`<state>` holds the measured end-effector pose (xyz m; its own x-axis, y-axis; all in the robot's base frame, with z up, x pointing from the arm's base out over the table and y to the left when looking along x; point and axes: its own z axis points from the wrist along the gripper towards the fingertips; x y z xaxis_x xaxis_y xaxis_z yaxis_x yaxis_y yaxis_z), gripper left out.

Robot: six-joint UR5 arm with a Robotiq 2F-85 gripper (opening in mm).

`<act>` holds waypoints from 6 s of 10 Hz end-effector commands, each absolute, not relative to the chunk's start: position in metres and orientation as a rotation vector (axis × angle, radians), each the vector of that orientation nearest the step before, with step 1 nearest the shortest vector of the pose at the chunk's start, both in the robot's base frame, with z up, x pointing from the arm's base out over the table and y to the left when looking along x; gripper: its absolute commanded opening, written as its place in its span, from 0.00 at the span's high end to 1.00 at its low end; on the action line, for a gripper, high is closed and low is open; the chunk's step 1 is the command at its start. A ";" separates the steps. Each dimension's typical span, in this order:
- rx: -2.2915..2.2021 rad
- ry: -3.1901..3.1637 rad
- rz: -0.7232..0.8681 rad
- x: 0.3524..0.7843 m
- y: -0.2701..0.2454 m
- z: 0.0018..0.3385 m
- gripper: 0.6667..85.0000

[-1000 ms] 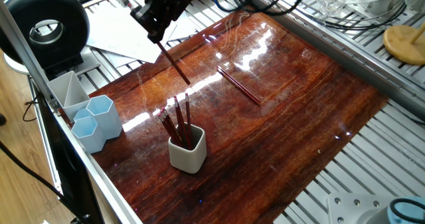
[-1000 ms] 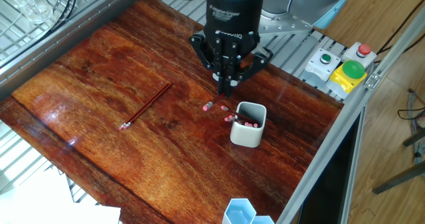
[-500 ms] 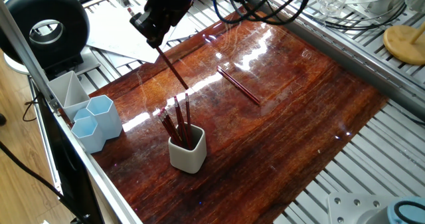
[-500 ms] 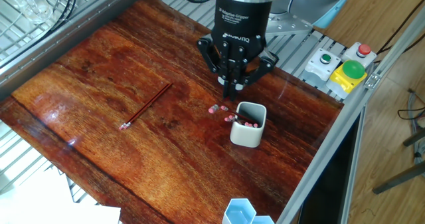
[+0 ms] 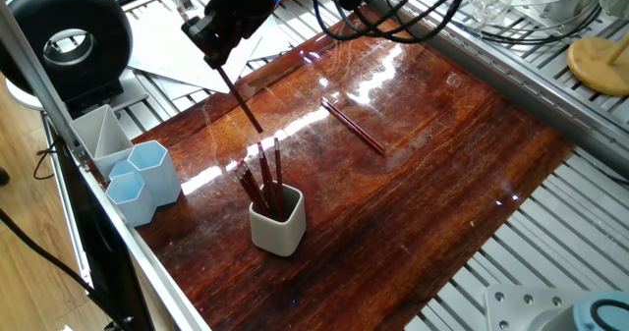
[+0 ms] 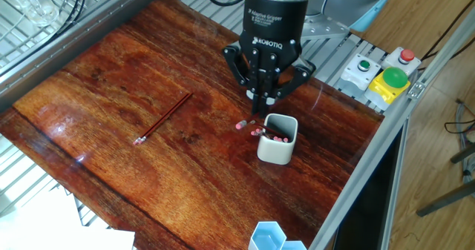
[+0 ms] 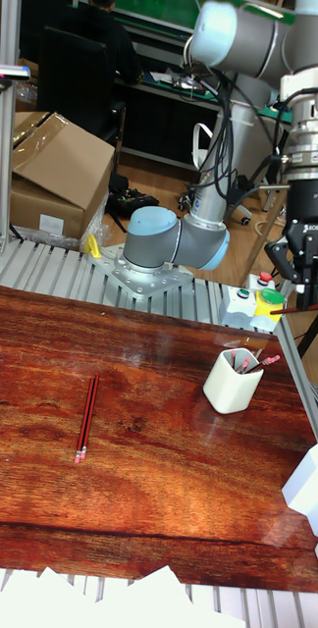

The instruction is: Put the pen into the pen holder

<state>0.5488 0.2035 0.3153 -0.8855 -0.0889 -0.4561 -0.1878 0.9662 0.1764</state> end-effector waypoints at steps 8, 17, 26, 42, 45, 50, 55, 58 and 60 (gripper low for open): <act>-0.177 2.740 0.253 0.497 0.198 0.244 1.00; -0.096 2.662 0.255 0.497 0.200 0.232 1.00; -0.156 2.487 0.225 0.511 0.201 0.199 1.00; -0.106 2.568 0.181 0.494 0.198 0.187 1.00; -0.066 2.588 0.198 0.482 0.200 0.165 1.00; -0.127 2.648 0.243 0.464 0.210 0.158 0.66; -0.148 2.880 0.140 0.412 0.185 0.155 0.66; -0.223 3.027 -0.001 0.386 0.135 0.173 0.71; -0.299 3.019 -0.078 0.402 0.103 0.161 0.74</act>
